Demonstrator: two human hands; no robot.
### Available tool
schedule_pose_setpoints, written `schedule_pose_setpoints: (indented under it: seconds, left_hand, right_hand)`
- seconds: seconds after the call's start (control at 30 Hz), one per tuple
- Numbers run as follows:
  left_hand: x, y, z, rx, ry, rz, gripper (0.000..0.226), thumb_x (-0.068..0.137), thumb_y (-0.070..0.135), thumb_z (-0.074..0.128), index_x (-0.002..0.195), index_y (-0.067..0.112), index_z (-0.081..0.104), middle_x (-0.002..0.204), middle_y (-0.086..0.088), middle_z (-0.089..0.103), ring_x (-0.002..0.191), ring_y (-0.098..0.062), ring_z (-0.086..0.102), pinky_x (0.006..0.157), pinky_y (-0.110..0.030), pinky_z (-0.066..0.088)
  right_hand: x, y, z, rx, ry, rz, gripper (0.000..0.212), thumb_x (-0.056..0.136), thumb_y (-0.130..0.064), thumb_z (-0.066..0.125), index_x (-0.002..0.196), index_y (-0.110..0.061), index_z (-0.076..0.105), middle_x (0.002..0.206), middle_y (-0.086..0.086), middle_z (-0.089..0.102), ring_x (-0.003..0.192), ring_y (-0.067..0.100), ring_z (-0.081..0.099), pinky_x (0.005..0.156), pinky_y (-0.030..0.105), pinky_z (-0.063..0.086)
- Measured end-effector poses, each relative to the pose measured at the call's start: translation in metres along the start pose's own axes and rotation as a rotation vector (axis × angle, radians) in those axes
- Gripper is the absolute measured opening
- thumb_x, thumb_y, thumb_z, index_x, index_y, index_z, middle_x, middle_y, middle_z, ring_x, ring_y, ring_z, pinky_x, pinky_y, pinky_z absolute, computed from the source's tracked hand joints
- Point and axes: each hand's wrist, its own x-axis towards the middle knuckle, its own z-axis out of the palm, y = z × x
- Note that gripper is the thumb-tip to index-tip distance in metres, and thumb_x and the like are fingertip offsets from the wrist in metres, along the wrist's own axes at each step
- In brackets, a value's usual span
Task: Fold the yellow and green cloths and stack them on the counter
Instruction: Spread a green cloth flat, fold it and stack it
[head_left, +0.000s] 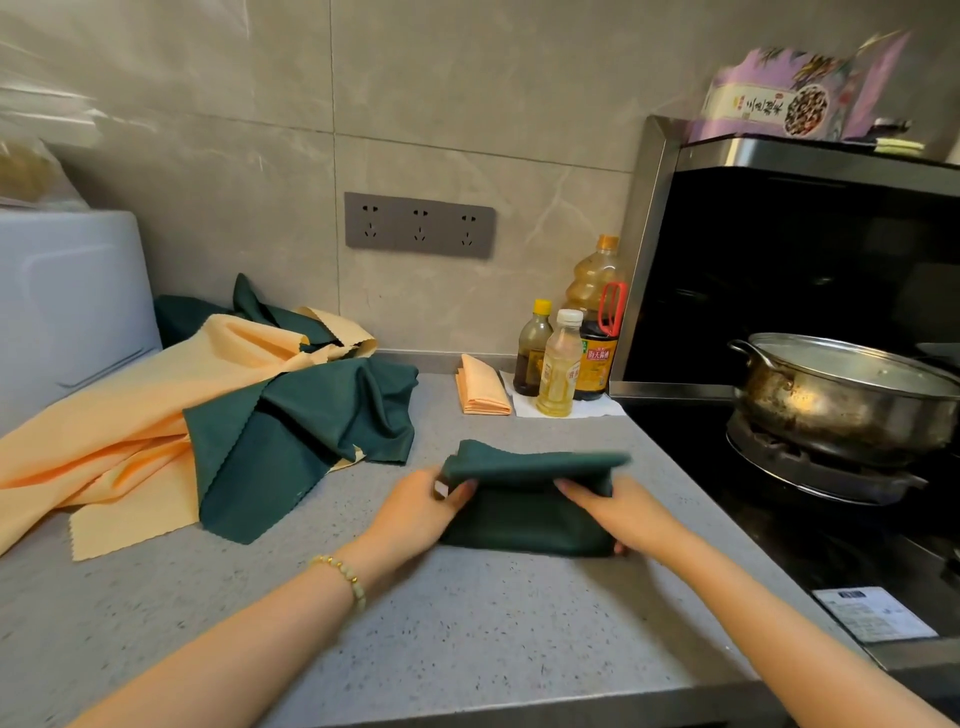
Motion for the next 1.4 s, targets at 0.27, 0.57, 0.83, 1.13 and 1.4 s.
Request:
schedule_pose_setpoints:
  seconds: [0.27,0.57,0.83,1.13,1.4]
  left_hand:
    - [0.009,-0.007,0.013,0.045,0.046,-0.141,0.026,0.088,0.031,0.065,0.100,0.007,0.068,0.054,0.009,0.052,0.055,-0.009,0.051,0.067,-0.023,0.045]
    - [-0.008,-0.003,0.017,0.013,0.146,-0.140,0.025,0.087,0.026,0.068,0.107,0.014,0.061,0.072,0.002,0.066,0.077,-0.012,0.062,0.071,-0.023,0.046]
    - [-0.024,0.001,0.015,0.049,0.182,-0.060,0.034,0.086,0.028,0.069,0.113,0.021,0.049,0.076,0.005,0.068,0.073,-0.006,0.060,0.062,-0.017,0.041]
    - [-0.015,0.024,0.003,0.399,0.124,-0.079,0.052,0.097,0.039,0.044,0.141,0.013,0.031,0.137,-0.007,0.044,0.125,-0.026,0.043,0.102,-0.038,0.038]
    - [0.061,0.037,0.050,0.574,-0.085,-0.037,0.051,0.104,0.028,0.021,0.152,0.014,0.013,0.161,-0.005,0.007,0.148,-0.026,0.000,0.120,-0.042,-0.001]
  right_hand:
    - [0.029,0.012,0.020,-0.136,0.286,0.187,0.042,0.099,-0.034,0.043,0.061,-0.016,0.039,0.058,-0.001,0.043,0.053,0.013,0.040,0.047,0.026,0.026]
    - [0.036,0.021,0.029,-0.196,0.277,0.168,0.031,0.096,-0.035,0.049,0.073,-0.015,0.052,0.065,-0.001,0.051,0.061,0.015,0.048,0.051,0.028,0.034]
    - [0.036,0.021,0.031,-0.224,0.302,0.180,0.040,0.095,-0.033,0.052,0.062,-0.016,0.038,0.058,-0.001,0.044,0.054,0.014,0.040,0.048,0.028,0.028]
    - [0.023,-0.005,0.020,-0.367,0.540,-0.087,0.030,0.097,-0.025,0.047,0.125,-0.014,0.050,0.124,0.001,0.049,0.094,0.018,0.057,0.067,0.024,0.041]
    - [0.088,-0.006,0.052,-0.497,-0.020,-0.141,0.045,0.103,-0.027,0.027,0.148,-0.024,0.027,0.157,0.000,0.019,0.145,0.018,0.013,0.117,0.039,0.007]
